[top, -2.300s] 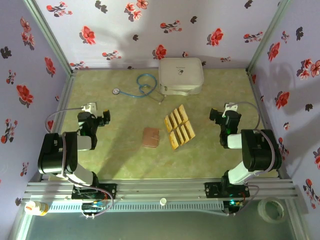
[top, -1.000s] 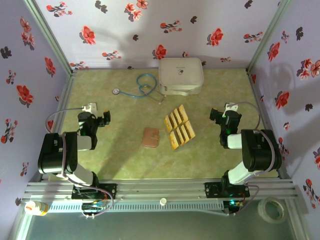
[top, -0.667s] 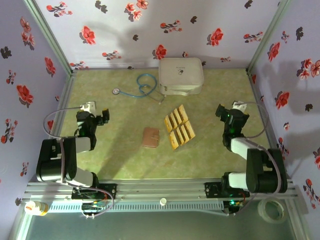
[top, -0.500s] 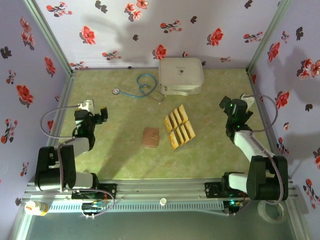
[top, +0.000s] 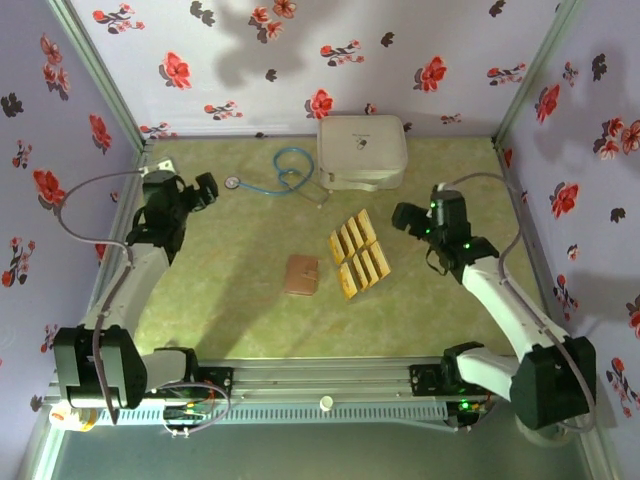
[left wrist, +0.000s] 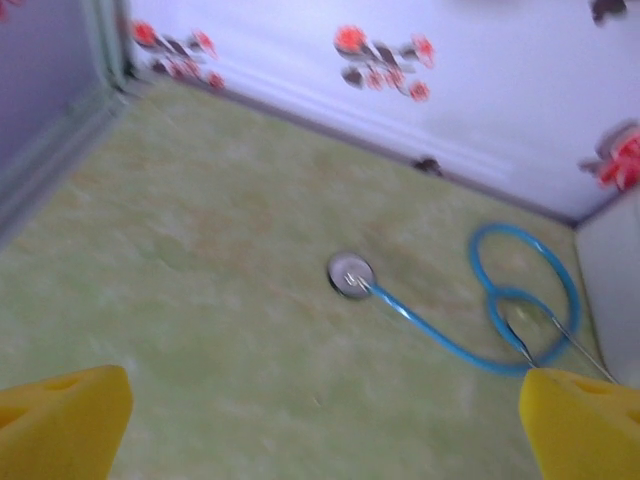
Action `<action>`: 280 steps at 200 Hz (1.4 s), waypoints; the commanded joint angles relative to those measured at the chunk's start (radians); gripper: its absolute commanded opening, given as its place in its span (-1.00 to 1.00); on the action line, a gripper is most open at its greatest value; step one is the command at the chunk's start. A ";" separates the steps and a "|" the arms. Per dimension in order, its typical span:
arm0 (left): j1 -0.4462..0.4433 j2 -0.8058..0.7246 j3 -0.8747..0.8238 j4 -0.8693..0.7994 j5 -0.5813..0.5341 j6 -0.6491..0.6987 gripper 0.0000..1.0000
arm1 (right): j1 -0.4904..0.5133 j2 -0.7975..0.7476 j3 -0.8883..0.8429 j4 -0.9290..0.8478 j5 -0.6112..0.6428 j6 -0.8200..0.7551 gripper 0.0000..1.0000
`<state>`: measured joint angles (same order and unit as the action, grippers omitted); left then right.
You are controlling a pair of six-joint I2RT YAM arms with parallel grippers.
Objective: Put the credit cards into the card holder
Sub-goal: Move the storage box to the center of the table.
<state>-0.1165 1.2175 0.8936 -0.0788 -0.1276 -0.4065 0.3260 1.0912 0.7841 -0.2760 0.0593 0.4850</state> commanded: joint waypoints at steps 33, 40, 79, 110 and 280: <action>-0.138 -0.018 -0.014 -0.173 0.008 -0.092 0.99 | 0.256 -0.146 -0.150 -0.217 0.080 0.120 0.81; -0.152 -0.014 -0.017 -0.172 0.007 -0.098 0.99 | 0.283 -0.160 -0.168 -0.231 0.087 0.139 0.80; -0.198 0.007 -0.040 -0.152 0.008 -0.130 0.99 | 0.429 -0.178 -0.259 -0.217 0.133 0.252 0.75; -0.219 0.030 -0.042 -0.136 0.007 -0.142 0.99 | 0.532 -0.104 -0.290 -0.143 0.165 0.318 0.69; -0.270 0.080 -0.028 -0.118 0.007 -0.167 0.99 | 0.716 0.275 -0.143 0.082 0.266 0.439 0.31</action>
<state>-0.3737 1.2865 0.8612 -0.2100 -0.1192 -0.5560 1.0344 1.3365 0.5938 -0.1875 0.2649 0.9020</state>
